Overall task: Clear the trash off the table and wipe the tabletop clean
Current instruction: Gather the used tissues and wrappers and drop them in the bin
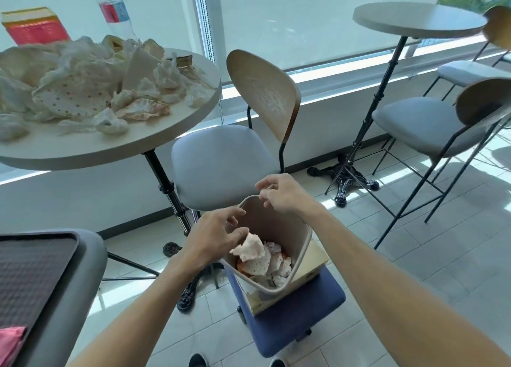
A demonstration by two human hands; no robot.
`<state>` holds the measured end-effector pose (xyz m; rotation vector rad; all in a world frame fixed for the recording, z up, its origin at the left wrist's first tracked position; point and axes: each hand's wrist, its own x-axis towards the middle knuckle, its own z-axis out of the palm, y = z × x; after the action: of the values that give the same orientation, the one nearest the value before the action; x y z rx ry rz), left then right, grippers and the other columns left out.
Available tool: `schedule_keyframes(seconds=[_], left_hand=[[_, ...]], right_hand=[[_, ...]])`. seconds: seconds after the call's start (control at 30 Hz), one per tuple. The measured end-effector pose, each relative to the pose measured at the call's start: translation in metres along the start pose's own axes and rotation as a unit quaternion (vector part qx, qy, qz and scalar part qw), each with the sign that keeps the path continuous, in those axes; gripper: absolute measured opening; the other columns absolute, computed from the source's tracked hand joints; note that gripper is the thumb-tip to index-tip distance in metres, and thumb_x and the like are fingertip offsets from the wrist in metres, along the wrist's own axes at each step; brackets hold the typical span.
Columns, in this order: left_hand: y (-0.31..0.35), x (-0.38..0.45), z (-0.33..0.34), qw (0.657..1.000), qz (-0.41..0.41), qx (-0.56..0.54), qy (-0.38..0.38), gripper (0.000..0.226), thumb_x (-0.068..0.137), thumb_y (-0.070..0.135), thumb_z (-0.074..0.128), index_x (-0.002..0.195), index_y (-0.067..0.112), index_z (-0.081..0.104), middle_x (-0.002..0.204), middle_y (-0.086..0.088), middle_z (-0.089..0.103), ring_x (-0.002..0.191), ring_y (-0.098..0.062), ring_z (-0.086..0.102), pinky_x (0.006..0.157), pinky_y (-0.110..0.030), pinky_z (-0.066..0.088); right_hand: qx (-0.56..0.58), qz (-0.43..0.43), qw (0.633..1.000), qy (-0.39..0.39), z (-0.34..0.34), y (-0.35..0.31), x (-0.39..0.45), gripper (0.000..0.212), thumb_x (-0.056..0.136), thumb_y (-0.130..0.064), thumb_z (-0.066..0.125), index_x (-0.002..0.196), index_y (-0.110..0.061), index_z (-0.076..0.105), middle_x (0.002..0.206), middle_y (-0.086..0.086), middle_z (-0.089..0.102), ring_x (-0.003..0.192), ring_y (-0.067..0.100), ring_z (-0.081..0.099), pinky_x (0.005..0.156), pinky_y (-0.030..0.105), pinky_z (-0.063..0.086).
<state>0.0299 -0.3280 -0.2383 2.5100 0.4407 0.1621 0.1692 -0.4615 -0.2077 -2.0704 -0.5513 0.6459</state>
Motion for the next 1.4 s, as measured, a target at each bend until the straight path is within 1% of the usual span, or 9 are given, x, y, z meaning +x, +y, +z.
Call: schedule_keyframes(seconds=[0.2, 0.4, 0.57, 0.63, 0.77, 0.9, 1.07, 1.27, 1.4], left_hand=[[0.004, 0.0, -0.048, 0.998, 0.006, -0.027, 0.054, 0.029, 0.084, 0.043, 0.069, 0.111, 0.032, 0.069, 0.09, 0.016, 0.066, 0.075, 0.0, 0.06, 0.076, -0.033, 0.056], [0.011, -0.005, -0.125, 0.987, 0.043, -0.048, 0.145, 0.025, 0.085, 0.033, 0.071, 0.109, 0.027, 0.071, 0.089, 0.015, 0.067, 0.071, -0.003, 0.06, 0.064, -0.02, 0.051], [-0.004, -0.008, -0.182, 0.975, 0.044, -0.028, 0.217, 0.022, 0.083, 0.034, 0.073, 0.104, 0.029, 0.072, 0.084, 0.015, 0.068, 0.071, -0.007, 0.061, 0.066, -0.034, 0.055], [-0.015, -0.006, -0.199, 0.97, 0.036, -0.023, 0.239, 0.022, 0.083, 0.035, 0.073, 0.104, 0.029, 0.073, 0.084, 0.015, 0.069, 0.069, -0.008, 0.061, 0.067, -0.036, 0.056], [-0.036, 0.002, -0.224, 0.964, 0.017, 0.025, 0.264, 0.026, 0.084, 0.039, 0.07, 0.109, 0.029, 0.071, 0.094, 0.012, 0.069, 0.074, -0.007, 0.06, 0.071, -0.037, 0.054], [-0.055, 0.018, -0.233, 0.963, -0.008, 0.081, 0.255, 0.044, 0.085, 0.043, 0.068, 0.125, 0.026, 0.062, 0.114, 0.001, 0.063, 0.089, -0.02, 0.062, 0.075, -0.037, 0.051], [-0.066, 0.036, -0.237, 0.968, -0.022, 0.114, 0.221, 0.056, 0.085, 0.051, 0.064, 0.135, 0.026, 0.055, 0.123, -0.002, 0.061, 0.107, -0.025, 0.061, 0.079, -0.035, 0.046], [-0.069, 0.044, -0.237, 0.97, -0.007, 0.091, 0.225, 0.031, 0.089, 0.045, 0.061, 0.109, 0.024, 0.072, 0.102, -0.001, 0.066, 0.092, -0.022, 0.06, 0.069, -0.029, 0.039], [-0.073, 0.043, -0.242, 0.965, 0.006, 0.071, 0.251, 0.025, 0.09, 0.043, 0.062, 0.101, 0.023, 0.074, 0.096, 0.0, 0.067, 0.082, -0.021, 0.06, 0.065, -0.03, 0.042]], right_hand=[[0.018, -0.036, 0.999, -0.01, 0.006, -0.035, -0.002, 0.016, 0.097, -0.02, 0.055, 0.104, -0.025, 0.067, 0.093, 0.009, 0.071, 0.084, 0.015, 0.067, 0.088, 0.033, 0.056], [0.029, -0.104, 0.994, 0.001, 0.017, -0.1, 0.0, 0.019, 0.099, -0.014, 0.054, 0.114, -0.013, 0.066, 0.088, 0.003, 0.066, 0.073, 0.01, 0.061, 0.063, 0.015, 0.047], [0.027, -0.174, 0.984, 0.041, 0.042, -0.151, 0.011, 0.014, 0.095, -0.016, 0.057, 0.103, -0.017, 0.068, 0.068, -0.004, 0.059, 0.062, 0.009, 0.054, 0.064, 0.033, 0.05], [0.009, -0.198, 0.978, 0.058, 0.051, -0.169, 0.015, 0.016, 0.094, -0.018, 0.058, 0.106, -0.017, 0.069, 0.067, -0.006, 0.057, 0.061, 0.007, 0.053, 0.06, 0.023, 0.044], [-0.107, -0.235, 0.961, 0.099, 0.067, -0.202, 0.021, 0.031, 0.094, -0.024, 0.061, 0.123, -0.016, 0.064, 0.104, -0.001, 0.061, 0.088, 0.011, 0.055, 0.067, 0.016, 0.039], [-0.194, -0.228, 0.944, 0.137, 0.09, -0.22, 0.038, 0.049, 0.088, -0.031, 0.065, 0.135, -0.021, 0.054, 0.137, 0.01, 0.043, 0.127, 0.028, 0.043, 0.101, 0.036, 0.041], [-0.274, -0.206, 0.926, 0.157, 0.104, -0.234, 0.05, 0.062, 0.082, -0.036, 0.068, 0.138, -0.025, 0.044, 0.139, 0.011, 0.026, 0.128, 0.031, 0.032, 0.103, 0.038, 0.039], [-0.297, -0.169, 0.932, 0.124, 0.106, -0.242, 0.056, 0.062, 0.083, -0.032, 0.065, 0.14, -0.025, 0.042, 0.142, 0.016, 0.029, 0.132, 0.037, 0.029, 0.11, 0.044, 0.035], [-0.304, -0.142, 0.935, 0.117, 0.106, -0.242, 0.058, 0.049, 0.087, -0.027, 0.059, 0.136, -0.028, 0.053, 0.145, 0.018, 0.038, 0.138, 0.039, 0.026, 0.113, 0.047, 0.032]])
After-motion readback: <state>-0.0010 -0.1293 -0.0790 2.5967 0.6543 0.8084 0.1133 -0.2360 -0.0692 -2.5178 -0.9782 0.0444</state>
